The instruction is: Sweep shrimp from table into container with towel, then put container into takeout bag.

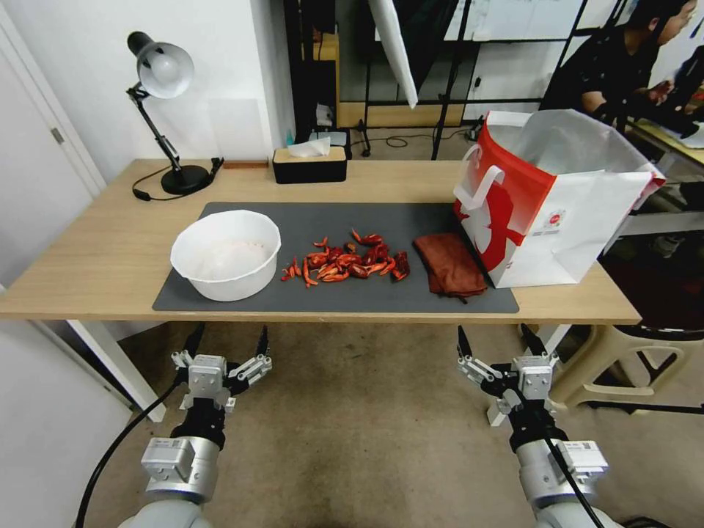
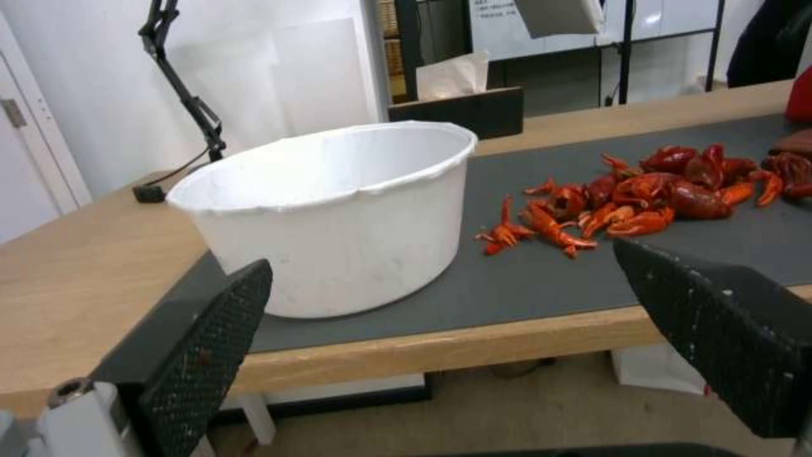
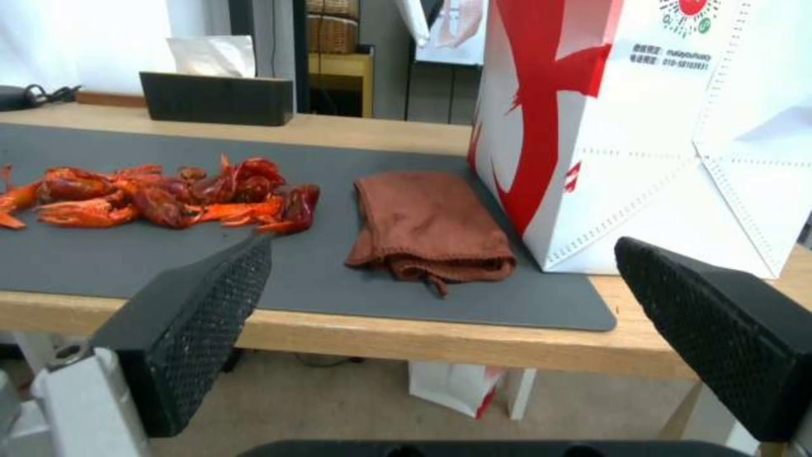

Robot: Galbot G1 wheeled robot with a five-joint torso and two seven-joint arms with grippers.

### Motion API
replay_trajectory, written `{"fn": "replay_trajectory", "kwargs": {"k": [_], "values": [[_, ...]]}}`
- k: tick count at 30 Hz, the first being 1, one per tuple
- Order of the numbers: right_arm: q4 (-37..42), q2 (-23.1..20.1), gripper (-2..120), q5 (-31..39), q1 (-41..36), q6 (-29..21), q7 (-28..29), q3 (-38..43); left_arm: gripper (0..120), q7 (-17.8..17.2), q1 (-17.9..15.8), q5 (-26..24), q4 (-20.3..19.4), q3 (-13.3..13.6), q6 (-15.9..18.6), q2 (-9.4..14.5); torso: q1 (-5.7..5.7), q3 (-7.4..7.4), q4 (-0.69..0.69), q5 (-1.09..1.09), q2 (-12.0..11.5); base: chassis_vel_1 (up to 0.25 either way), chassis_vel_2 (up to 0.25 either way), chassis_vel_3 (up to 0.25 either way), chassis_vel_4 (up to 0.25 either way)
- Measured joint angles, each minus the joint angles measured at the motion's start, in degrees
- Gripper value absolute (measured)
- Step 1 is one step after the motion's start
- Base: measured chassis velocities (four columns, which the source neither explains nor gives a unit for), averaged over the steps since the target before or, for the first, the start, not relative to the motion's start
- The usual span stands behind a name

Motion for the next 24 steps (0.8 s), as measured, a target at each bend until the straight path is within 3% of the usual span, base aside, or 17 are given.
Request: {"fn": "replay_trajectory", "kwargs": {"k": [21,24], "values": [[0.03,0.62,100,-0.53,-0.32,-1.87,-0.86,0.01,100,-0.64,-0.26,-1.50,-0.38,0.22,1.34,0.44,0.00,0.00,0.01,-0.01,0.00,0.000,0.000,0.000,0.000],[0.17,3.01,100,-2.83,-1.62,-9.01,-4.37,0.00,100,-3.85,-1.57,-7.90,-2.41,1.21,7.31,2.44,0.00,0.00,-0.01,0.00,0.00,0.000,0.000,0.000,0.000]]}}
